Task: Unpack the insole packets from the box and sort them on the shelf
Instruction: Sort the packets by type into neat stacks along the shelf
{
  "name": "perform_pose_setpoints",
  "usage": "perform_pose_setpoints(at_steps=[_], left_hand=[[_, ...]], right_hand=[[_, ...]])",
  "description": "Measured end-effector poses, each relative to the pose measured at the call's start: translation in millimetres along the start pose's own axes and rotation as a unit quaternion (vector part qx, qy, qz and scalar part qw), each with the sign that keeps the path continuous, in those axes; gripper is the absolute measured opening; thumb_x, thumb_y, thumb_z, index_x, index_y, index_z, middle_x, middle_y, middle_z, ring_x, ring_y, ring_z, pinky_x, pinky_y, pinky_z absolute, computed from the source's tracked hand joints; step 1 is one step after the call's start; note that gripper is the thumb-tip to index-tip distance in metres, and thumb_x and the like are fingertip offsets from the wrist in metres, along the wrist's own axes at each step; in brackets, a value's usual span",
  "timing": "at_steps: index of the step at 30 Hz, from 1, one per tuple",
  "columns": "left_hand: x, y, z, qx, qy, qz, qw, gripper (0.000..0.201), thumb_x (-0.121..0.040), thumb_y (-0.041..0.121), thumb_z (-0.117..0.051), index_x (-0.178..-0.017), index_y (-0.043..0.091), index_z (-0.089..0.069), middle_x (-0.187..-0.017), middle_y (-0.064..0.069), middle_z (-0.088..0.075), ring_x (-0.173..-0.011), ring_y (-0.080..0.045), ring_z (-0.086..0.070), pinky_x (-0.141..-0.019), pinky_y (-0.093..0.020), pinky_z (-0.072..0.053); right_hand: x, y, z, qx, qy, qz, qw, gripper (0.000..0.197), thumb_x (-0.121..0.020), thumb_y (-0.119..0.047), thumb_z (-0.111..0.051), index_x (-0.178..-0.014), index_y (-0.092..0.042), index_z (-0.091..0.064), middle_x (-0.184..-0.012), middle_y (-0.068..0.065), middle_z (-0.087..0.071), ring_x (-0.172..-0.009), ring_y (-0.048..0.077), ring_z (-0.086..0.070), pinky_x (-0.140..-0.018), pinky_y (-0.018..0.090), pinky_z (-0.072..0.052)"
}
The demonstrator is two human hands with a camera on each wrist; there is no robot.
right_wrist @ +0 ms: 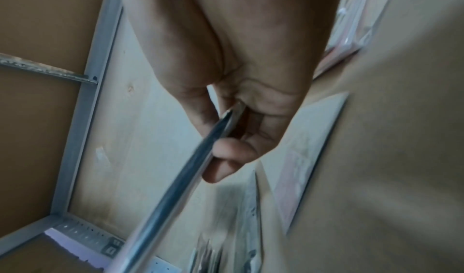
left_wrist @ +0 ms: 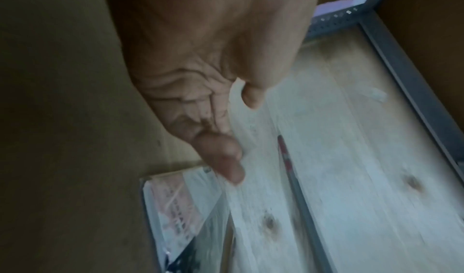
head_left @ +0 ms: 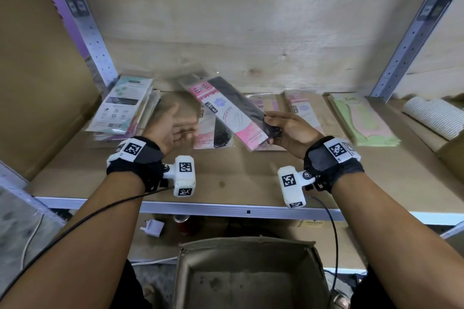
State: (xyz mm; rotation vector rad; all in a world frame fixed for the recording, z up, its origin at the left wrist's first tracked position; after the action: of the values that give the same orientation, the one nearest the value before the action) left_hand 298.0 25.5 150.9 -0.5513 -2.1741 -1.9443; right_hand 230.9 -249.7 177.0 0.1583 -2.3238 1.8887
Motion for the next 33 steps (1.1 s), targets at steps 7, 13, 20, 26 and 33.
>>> perform_pose_setpoints(at_steps=[7, 13, 20, 26, 33], left_hand=[[13, -5, -48, -0.097, -0.15, -0.012, 0.984, 0.054, -0.08, 0.043, -0.076, -0.123, 0.01, -0.066, -0.112, -0.013, -0.075, -0.098, -0.025, -0.075, -0.071, -0.02, -0.06], [4, 6, -35, -0.109, -0.085, -0.074, 0.988, 0.027, -0.085, 0.006, -0.075, -0.112, 0.002, -0.069, -0.105, -0.014, -0.077, -0.09, -0.023, -0.077, -0.071, -0.029, -0.064], [-9, 4, -14, -0.165, 0.012, -0.065, 0.984, 0.011, -0.082, 0.0, -0.077, -0.088, 0.001, -0.068, -0.091, -0.017, -0.072, -0.07, -0.018, -0.074, -0.065, -0.029, -0.062], [-21, 2, -2, -0.225, 0.069, -0.067, 0.97, 0.015, -0.075, 0.005, -0.085, -0.082, 0.004, -0.072, -0.086, -0.009, -0.07, -0.062, -0.015, -0.064, -0.061, -0.028, -0.057], [-22, 0, -5, -0.254, 0.07, -0.062, 0.963, 0.014, -0.076, 0.008, -0.084, -0.076, 0.013, -0.071, -0.091, -0.011, -0.072, -0.064, -0.015, -0.065, -0.059, -0.024, -0.058]], right_hand=[[-11, 2, -31, -0.052, 0.025, 0.0, 0.998, 0.012, -0.091, 0.005, -0.061, -0.101, -0.002, -0.058, -0.084, 0.012, -0.068, -0.065, 0.021, -0.069, -0.057, 0.03, -0.06], [-27, 3, -50, 0.091, 0.06, 0.004, 0.994, 0.014, -0.088, 0.003, -0.066, -0.095, -0.006, -0.057, -0.082, 0.008, -0.064, -0.07, 0.02, -0.065, -0.055, 0.03, -0.059], [-46, 5, -52, 0.321, 0.083, -0.01, 0.943, 0.012, -0.08, -0.009, -0.078, -0.088, -0.007, -0.069, -0.083, 0.008, -0.065, -0.077, 0.02, -0.061, -0.083, 0.04, -0.058], [-48, 9, -56, 0.347, 0.066, -0.036, 0.935, 0.02, -0.077, -0.006, -0.08, -0.082, -0.016, -0.063, -0.072, 0.006, -0.066, -0.06, 0.015, -0.06, -0.066, 0.029, -0.055], [-44, 12, -55, 0.369, 0.057, -0.051, 0.926, 0.023, -0.079, -0.006, -0.077, -0.101, -0.002, -0.07, -0.079, 0.012, -0.07, -0.057, 0.013, -0.059, -0.061, 0.025, -0.053]])
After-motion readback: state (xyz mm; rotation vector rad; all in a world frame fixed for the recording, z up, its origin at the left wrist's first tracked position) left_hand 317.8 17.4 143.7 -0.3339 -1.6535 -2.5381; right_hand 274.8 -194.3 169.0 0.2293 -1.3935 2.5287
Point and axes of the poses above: each hand's wrist, its own x-axis away from the middle knuckle, its own z-axis out of the back of the hand, y = z × x, the point moved 9 cm from there along -x, towards the middle knuckle
